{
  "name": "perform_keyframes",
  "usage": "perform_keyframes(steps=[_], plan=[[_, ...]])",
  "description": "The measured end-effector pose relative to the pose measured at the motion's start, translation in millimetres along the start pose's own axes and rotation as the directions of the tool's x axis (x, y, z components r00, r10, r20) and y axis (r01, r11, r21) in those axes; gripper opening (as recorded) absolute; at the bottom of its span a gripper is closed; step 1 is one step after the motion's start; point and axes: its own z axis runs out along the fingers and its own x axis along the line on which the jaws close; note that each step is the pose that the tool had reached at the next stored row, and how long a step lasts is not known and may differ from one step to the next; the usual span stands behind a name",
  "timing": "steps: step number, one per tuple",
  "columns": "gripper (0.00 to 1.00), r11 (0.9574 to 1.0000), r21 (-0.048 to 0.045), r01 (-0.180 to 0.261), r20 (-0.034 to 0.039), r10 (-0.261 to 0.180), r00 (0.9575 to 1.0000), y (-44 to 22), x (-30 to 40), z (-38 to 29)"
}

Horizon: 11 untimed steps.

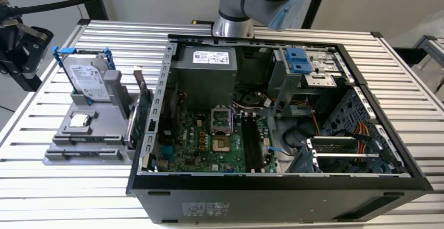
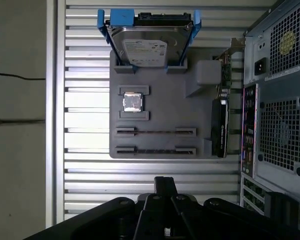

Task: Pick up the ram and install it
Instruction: 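Pick up the ram and move it above insertion slot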

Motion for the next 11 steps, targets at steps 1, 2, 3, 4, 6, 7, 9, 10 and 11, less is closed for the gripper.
perform_keyframes(steps=[1,2,3,4,6,7,9,10,11], plan=[[0.0,1.0,0.0,0.0,-0.0001,0.0,1.0,0.0,0.0,0.0],[0.0,1.0,0.0001,0.0,-0.0001,0.0,1.0,0.0,0.0,0.0],[0.0,1.0,0.0002,0.0,-0.0002,0.0,1.0,0.0,0.0,-0.1],[0.0,1.0,0.0002,0.001,-0.0002,-0.001,1.0,0.0,0.0,-0.1],[0.0,1.0,0.0001,0.001,-0.0003,-0.001,1.0,0.0,0.0,-0.1],[0.0,1.0,0.0001,0.003,-0.0003,-0.003,1.0,0.0,0.0,-0.1],[0.0,1.0,0.0,0.008,-0.0005,-0.008,1.0,0.0,0.0,0.0],[0.0,0.9999,0.0001,0.011,-0.0007,-0.011,0.9999,0.0,0.0,-0.1],[0.0,0.9999,0.0,0.013,-0.0008,-0.013,0.9999,0.0,0.0,0.0]])
